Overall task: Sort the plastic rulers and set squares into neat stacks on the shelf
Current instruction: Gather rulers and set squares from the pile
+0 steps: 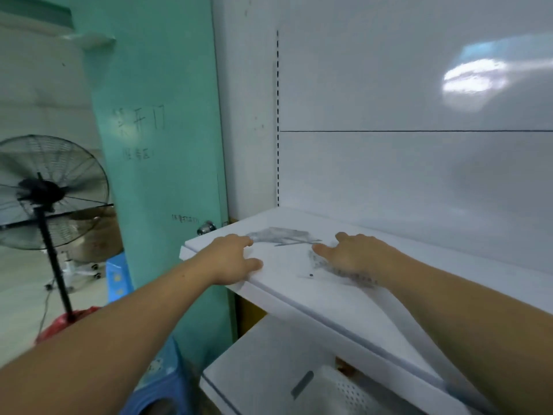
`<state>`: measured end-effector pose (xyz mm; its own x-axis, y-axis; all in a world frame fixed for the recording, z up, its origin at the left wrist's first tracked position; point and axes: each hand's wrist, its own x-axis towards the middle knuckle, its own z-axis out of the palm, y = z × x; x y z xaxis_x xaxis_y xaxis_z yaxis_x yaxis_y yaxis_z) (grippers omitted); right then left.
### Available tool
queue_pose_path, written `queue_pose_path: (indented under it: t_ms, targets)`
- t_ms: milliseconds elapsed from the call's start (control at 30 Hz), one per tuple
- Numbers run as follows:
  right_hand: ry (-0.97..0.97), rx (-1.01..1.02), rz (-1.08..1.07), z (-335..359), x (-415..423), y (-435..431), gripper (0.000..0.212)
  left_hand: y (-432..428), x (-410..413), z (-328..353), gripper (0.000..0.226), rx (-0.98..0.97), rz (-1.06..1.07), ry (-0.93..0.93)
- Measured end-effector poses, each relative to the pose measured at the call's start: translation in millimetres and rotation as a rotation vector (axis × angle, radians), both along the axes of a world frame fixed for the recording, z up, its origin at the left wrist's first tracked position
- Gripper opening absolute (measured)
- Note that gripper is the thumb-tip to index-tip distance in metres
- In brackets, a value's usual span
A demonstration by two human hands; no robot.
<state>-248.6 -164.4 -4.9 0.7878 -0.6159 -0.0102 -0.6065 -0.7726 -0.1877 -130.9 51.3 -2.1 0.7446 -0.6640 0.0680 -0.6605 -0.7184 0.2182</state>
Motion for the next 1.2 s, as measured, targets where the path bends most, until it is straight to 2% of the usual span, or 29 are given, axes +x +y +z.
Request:
queue_pose_path:
  t_ms: [133,233,333,467,567,633,700,767,867,933,1067,1200]
  targets:
    - [0.043,-0.069,0.091,-6,56,-13,0.082,-36,56,-8,0.075,0.046,-0.014,0.014]
    - [-0.023,-0.035,0.187,-5,83,-24,0.061,-62,87,-11,0.083,0.084,-0.023,0.042]
    - [-0.088,0.108,0.265,-2,96,-31,0.036,-77,103,-9,0.070,0.154,-0.087,-0.013]
    - [-0.157,0.172,0.217,1,102,-37,0.010,-86,122,-9,0.049,0.026,-0.235,-0.026]
    - [-0.209,0.227,0.101,3,97,-32,0.019,-86,132,-10,0.042,-0.095,-0.325,0.063]
    - [-0.200,0.256,0.030,3,94,-23,0.039,-86,138,-10,0.039,-0.153,-0.359,0.124]
    - [-0.122,0.156,-0.004,3,95,-14,0.049,-88,146,-10,0.035,-0.194,-0.386,0.191]
    - [-0.064,0.033,-0.036,2,96,-3,0.040,-88,152,-10,0.040,-0.196,-0.428,0.254]
    - [-0.053,0.006,-0.090,4,91,12,0.031,-87,155,-9,0.068,-0.042,-0.518,0.202]
    - [-0.068,0.060,-0.118,6,86,20,0.028,-86,154,-9,0.067,0.018,-0.567,0.168]
    - [0.007,0.067,-0.083,8,81,21,0.043,-86,155,-9,0.069,0.013,-0.558,0.141]
    - [0.037,-0.041,-0.107,6,80,12,0.032,-80,150,-5,0.069,-0.008,-0.586,0.050]
